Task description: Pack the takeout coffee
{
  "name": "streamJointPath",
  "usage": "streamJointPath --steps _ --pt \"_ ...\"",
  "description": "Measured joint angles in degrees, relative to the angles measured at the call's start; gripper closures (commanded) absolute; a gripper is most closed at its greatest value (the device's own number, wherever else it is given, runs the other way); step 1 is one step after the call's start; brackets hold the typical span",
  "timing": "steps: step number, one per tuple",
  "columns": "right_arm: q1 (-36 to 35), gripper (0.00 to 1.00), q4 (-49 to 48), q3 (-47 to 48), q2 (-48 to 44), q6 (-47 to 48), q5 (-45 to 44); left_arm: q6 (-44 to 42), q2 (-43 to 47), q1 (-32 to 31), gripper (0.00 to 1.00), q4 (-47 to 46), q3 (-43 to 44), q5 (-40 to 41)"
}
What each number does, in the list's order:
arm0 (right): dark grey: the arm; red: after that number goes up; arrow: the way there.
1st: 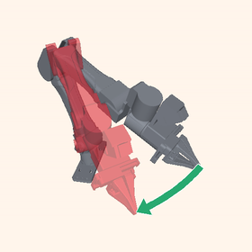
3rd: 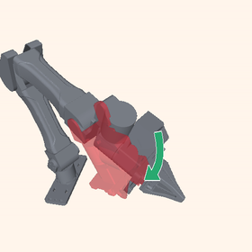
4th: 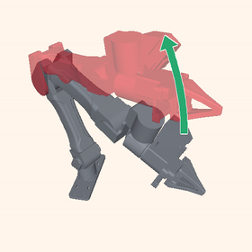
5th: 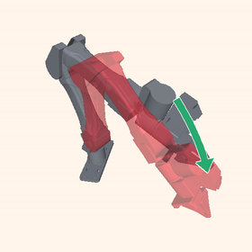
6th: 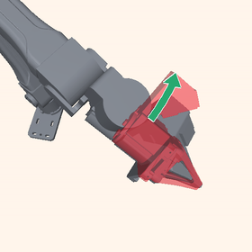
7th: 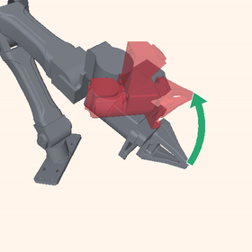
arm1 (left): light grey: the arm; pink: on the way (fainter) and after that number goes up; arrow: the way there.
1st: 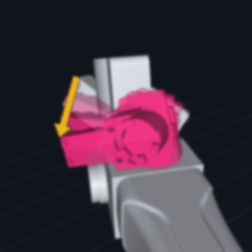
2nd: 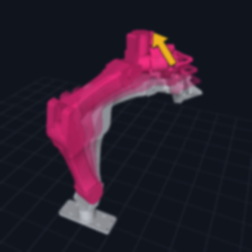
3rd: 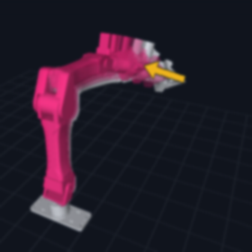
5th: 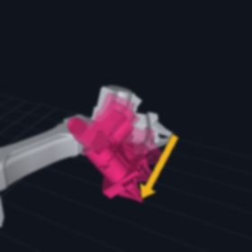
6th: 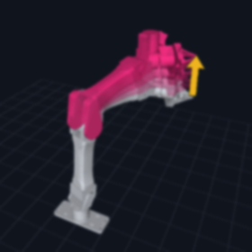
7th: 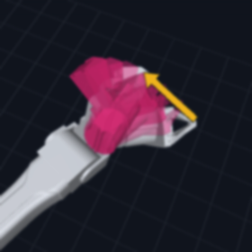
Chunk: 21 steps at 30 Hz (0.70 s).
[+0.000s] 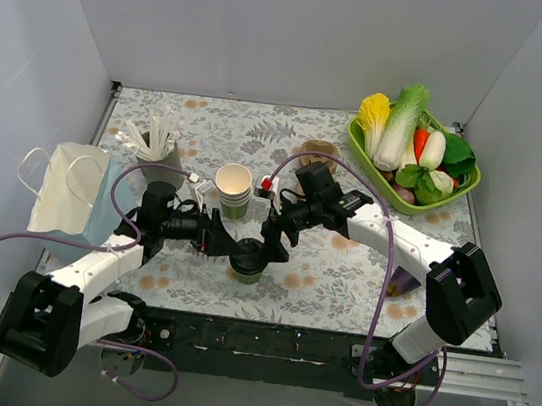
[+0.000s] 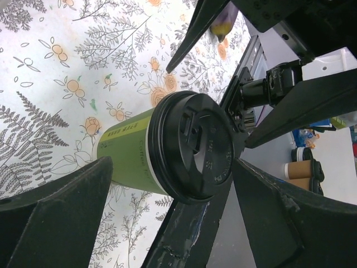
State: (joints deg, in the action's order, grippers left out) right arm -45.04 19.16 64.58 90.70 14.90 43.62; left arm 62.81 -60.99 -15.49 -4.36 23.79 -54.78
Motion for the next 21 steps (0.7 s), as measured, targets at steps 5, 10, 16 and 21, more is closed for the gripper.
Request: streamJointPath --steps 5,10,16,21 --pt "-0.09 0.02 -0.09 0.00 0.00 1.92 0.31 0.02 -0.87 -0.02 0.12 -0.50 -0.85 0.17" --pt "-0.39 0.02 -1.36 -1.11 -0.02 3.39 0.24 0.00 -1.73 -0.02 0.12 -1.55 -0.87 0.13" --pt "-1.33 0.02 -1.92 -1.51 -0.02 4.59 0.33 0.00 -2.47 -0.02 0.12 -2.19 -0.98 0.15" --pt "-1.99 0.02 -2.71 -1.51 -0.02 4.79 0.52 -0.02 -2.73 -0.02 0.13 -2.36 -1.77 0.33"
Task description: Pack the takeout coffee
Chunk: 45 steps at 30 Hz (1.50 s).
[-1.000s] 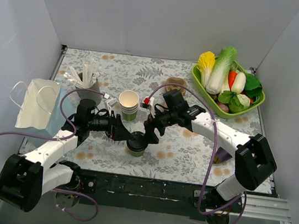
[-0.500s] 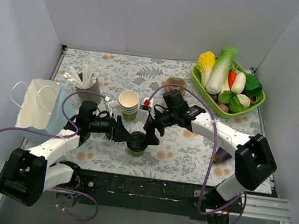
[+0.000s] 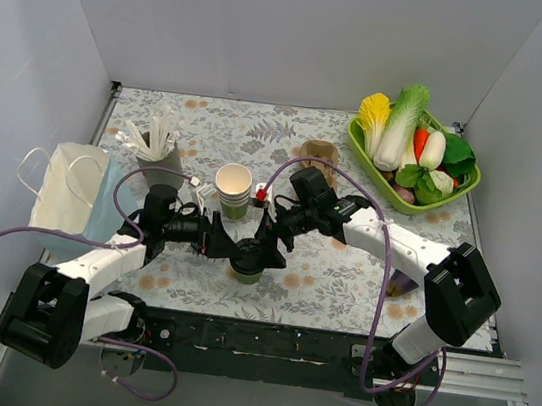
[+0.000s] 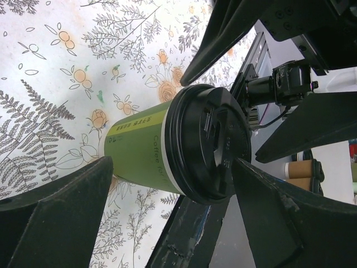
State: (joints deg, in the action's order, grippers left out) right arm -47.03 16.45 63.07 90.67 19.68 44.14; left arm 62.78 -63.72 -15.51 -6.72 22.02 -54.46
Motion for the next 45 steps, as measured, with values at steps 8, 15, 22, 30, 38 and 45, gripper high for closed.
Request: streamJointPath --steps 8,15,22,30,38,45 --pt "1.42 0.02 -1.57 0.02 0.96 -6.91 2.29 -0.09 -0.57 -0.02 0.13 -0.72 -0.70 0.07" --pt "5.49 0.02 -7.65 -2.62 1.49 -15.67 6.01 -0.13 -1.09 -0.09 0.13 -1.51 -0.96 0.02" --pt "5.31 0.02 -11.61 -6.03 4.63 -22.82 10.05 -0.17 -1.49 -0.26 0.12 -1.99 -1.01 -0.07" --pt "5.64 0.02 -19.08 -7.78 8.68 -29.99 14.84 -0.15 -1.53 -0.35 0.12 -2.60 -1.62 -0.31" --pt "6.10 0.04 -25.29 -9.01 11.82 -34.23 19.10 -0.13 -1.97 -0.37 0.11 -2.80 -1.84 -0.83" --pt "6.19 0.04 -29.18 -10.97 12.09 -34.38 20.81 0.07 -3.67 -0.50 0.11 -3.19 -1.86 -2.32"
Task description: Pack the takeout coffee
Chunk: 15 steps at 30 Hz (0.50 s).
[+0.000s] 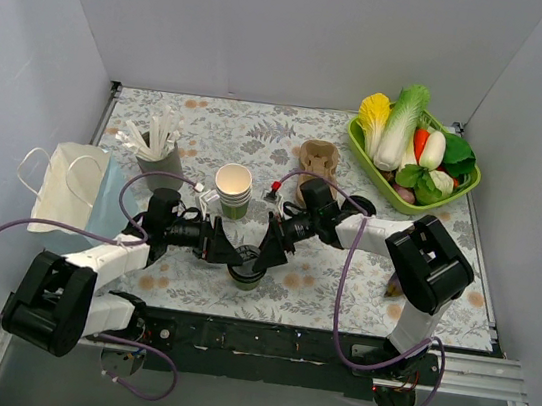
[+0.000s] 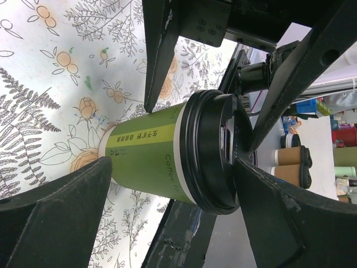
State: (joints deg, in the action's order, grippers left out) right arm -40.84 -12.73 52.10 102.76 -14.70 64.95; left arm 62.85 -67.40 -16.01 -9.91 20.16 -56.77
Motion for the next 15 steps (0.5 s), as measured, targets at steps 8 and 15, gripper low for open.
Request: streamJointPath --steps 8,15 --pt "-0.09 0.04 -1.18 -1.31 -0.76 1.99 -0.48 0.24 -0.63 -0.22 0.11 -1.31 -0.31 -0.70" --pt "-0.46 0.04 2.08 -0.13 -1.01 4.48 -1.81 2.21 -3.87 -0.07 0.11 -2.80 -0.31 -1.49"
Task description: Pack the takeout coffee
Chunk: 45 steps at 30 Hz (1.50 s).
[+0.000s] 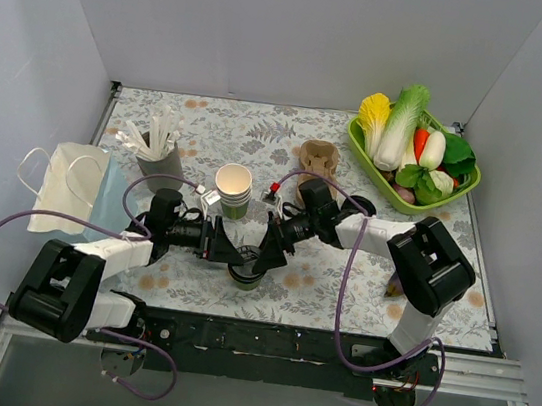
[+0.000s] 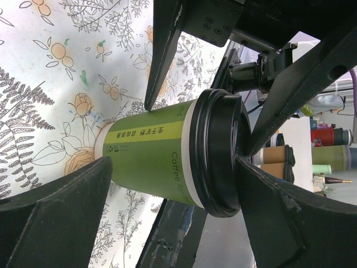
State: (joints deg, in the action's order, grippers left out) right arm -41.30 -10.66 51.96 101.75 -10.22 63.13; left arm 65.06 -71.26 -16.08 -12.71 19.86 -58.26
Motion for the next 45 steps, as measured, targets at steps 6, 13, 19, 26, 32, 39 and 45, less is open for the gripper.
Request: streamJointPath --steps 6,13,19,26,32,39,45 --pt "-0.13 0.05 3.58 1.20 0.24 1.05 -1.11 0.61 -0.92 0.22 0.10 -2.78 -0.52 -1.46" --pt "-0.50 0.05 6.43 2.36 0.20 1.44 -2.56 -0.11 0.61 0.22 0.09 -4.44 -1.29 -2.38" --pt "-0.04 0.05 6.88 3.15 0.66 1.53 -1.75 -1.77 3.58 0.22 0.04 -4.52 -1.40 -7.32" --pt "0.66 0.05 8.61 3.65 1.18 1.86 -0.59 -3.17 2.05 -0.39 0.02 -5.44 -1.40 -11.26" --pt "0.85 0.05 9.38 3.87 1.62 2.03 0.07 -4.17 -0.74 -2.05 0.03 -6.21 -1.38 -10.29" --pt "0.85 0.05 9.35 4.17 1.86 2.01 0.09 -3.08 -5.79 -2.56 0.04 -6.38 0.15 -10.01" --pt "1.07 0.05 9.33 4.15 1.86 2.32 0.09 -2.01 -7.63 -2.82 0.06 -7.43 0.59 -10.01"
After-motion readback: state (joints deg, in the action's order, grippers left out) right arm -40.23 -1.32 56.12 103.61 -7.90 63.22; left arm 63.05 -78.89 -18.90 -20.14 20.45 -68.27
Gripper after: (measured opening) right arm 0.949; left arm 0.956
